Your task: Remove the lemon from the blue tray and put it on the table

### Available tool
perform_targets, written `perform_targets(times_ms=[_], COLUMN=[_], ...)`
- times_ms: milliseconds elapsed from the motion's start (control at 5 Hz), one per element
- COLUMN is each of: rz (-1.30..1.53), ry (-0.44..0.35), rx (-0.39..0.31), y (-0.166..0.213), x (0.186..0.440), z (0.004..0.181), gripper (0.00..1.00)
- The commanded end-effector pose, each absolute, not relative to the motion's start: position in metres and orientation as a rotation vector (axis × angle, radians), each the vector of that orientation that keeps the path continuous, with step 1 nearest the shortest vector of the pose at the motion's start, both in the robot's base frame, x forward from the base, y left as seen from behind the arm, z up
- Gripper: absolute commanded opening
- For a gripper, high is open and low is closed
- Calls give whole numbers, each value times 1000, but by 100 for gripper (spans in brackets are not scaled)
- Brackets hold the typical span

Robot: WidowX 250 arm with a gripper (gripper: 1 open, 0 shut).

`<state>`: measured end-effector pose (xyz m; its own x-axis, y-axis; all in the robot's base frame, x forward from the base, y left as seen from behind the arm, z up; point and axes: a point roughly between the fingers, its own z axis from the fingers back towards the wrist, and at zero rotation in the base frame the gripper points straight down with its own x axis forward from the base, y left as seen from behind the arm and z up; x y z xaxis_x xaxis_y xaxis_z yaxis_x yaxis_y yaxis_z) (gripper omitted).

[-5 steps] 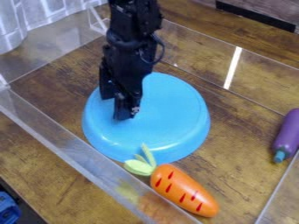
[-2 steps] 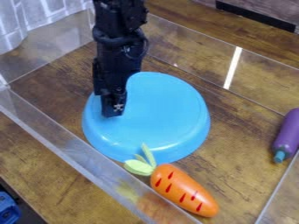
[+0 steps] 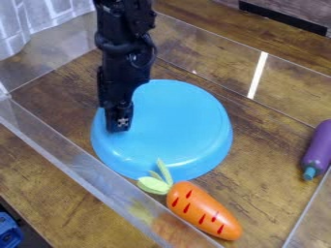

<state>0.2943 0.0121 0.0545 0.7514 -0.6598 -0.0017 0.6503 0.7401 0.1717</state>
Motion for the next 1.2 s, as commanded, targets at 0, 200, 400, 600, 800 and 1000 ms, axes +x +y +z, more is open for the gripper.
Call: perform_targets(times_ms=[0,200,400,600,800,1000], rz=[-686,-658,-713,-768,-726,-688], ry=[-126,-125,-138,-150,-157,-160], rx=[194,198,197,196,201,206], y=[7,6,5,4,6,9], x=[298,296,286,277,278,279], z=[76,78,77,76,67,57], gripper=[0,100,100,100,100,100])
